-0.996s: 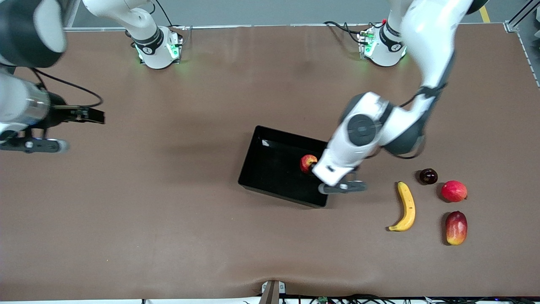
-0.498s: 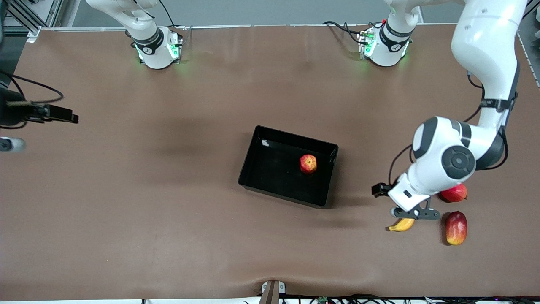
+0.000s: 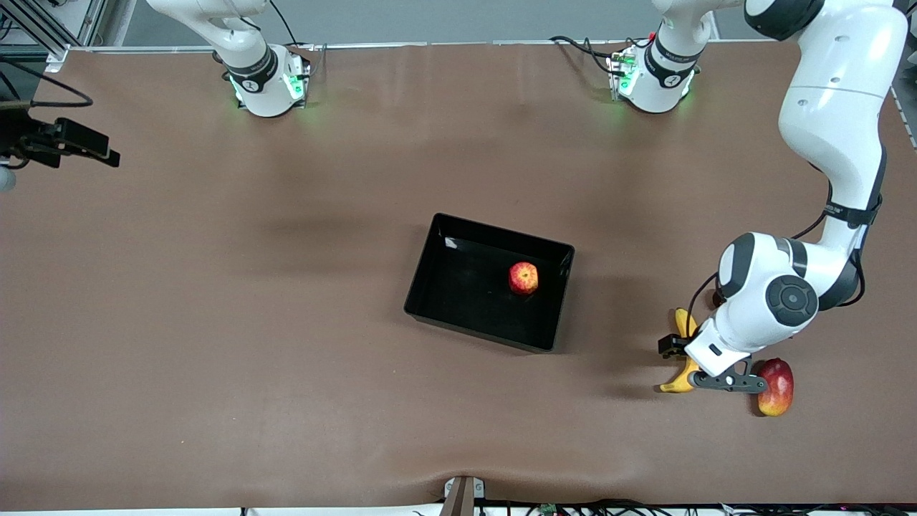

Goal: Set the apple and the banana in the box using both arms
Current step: 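Move the left gripper to the yellow banana and grasp it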

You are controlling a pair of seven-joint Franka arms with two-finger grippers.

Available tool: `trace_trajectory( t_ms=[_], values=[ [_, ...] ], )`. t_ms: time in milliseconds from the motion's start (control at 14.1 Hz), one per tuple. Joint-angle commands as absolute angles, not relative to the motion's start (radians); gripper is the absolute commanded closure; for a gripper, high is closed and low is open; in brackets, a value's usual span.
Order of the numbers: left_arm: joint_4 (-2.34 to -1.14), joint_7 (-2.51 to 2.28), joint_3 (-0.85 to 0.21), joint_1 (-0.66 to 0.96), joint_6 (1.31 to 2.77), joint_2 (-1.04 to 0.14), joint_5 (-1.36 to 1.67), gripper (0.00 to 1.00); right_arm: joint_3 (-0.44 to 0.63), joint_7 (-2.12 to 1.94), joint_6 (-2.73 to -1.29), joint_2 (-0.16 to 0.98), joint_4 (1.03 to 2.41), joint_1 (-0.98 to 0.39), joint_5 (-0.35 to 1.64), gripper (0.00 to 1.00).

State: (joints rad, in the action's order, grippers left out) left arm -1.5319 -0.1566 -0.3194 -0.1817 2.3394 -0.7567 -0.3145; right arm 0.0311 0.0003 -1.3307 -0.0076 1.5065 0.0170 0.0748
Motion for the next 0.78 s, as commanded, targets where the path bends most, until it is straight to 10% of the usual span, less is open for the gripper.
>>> trace_trajectory(
  t_ms=[0, 213, 285, 427, 712],
  values=[
    [-1.532, -0.153, -0.304, -0.184, 2.391, -0.796, -0.336, 0.1, 0.012, -0.011, -1.37, -0.035, 1.537, 0.038, 0.042, 0.0],
    [-1.534, -0.152, -0.275, -0.186, 2.404, -0.815, -0.336, 0.2, 0.012, -0.008, -1.323, 0.002, 1.384, 0.037, 0.035, 0.0],
    [-1.534, -0.152, -0.275, -0.187, 2.404, -0.818, -0.336, 0.35, 0.012, -0.006, -1.307, -0.002, 1.384, 0.038, 0.035, 0.0],
    [-1.536, -0.161, -0.275, -0.184, 2.399, -0.808, -0.337, 0.95, 0.011, -0.005, -1.243, -0.003, 1.385, 0.032, 0.034, 0.0],
    [-1.537, -0.161, -0.293, -0.178, 2.326, -0.749, -0.336, 1.0, 0.014, -0.003, -1.253, 0.003, 1.4, 0.044, 0.023, 0.0]
  ],
)
